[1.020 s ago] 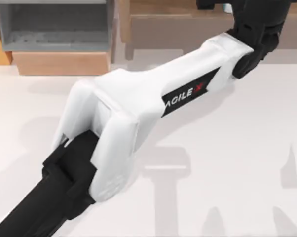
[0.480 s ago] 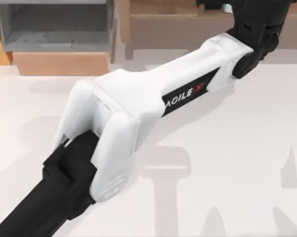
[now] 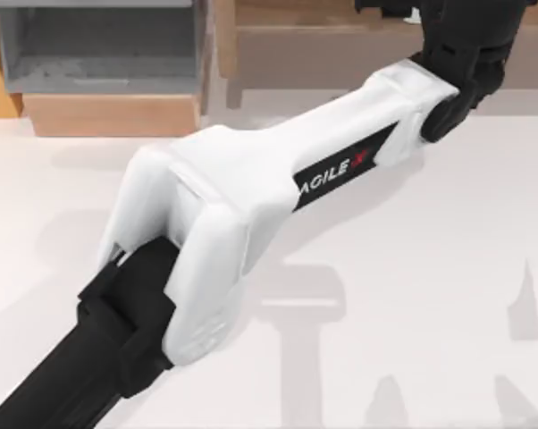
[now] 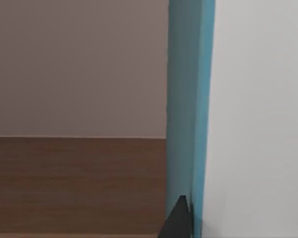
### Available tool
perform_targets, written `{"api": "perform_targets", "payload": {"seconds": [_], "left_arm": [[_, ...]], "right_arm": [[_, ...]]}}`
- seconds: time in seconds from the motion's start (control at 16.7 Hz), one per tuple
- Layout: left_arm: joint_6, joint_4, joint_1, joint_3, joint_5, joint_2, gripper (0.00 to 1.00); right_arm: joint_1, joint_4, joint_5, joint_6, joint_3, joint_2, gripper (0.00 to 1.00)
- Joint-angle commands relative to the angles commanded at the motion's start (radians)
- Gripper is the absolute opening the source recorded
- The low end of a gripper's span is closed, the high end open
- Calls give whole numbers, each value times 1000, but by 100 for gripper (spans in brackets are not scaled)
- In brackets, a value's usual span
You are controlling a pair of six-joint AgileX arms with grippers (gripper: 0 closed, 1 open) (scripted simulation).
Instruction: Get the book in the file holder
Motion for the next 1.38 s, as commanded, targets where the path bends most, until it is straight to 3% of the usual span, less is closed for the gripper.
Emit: {"api": "perform_targets", "payload": {"seconds": [1.08,1.38], "left_arm": [[3,-65,-5,72,-1,6,0],[99,-36,-41,-59,-24,-76,0]], "right_arm": [[0,0,0,0,0,0,100],[0,0,0,0,0,0,100]]}}
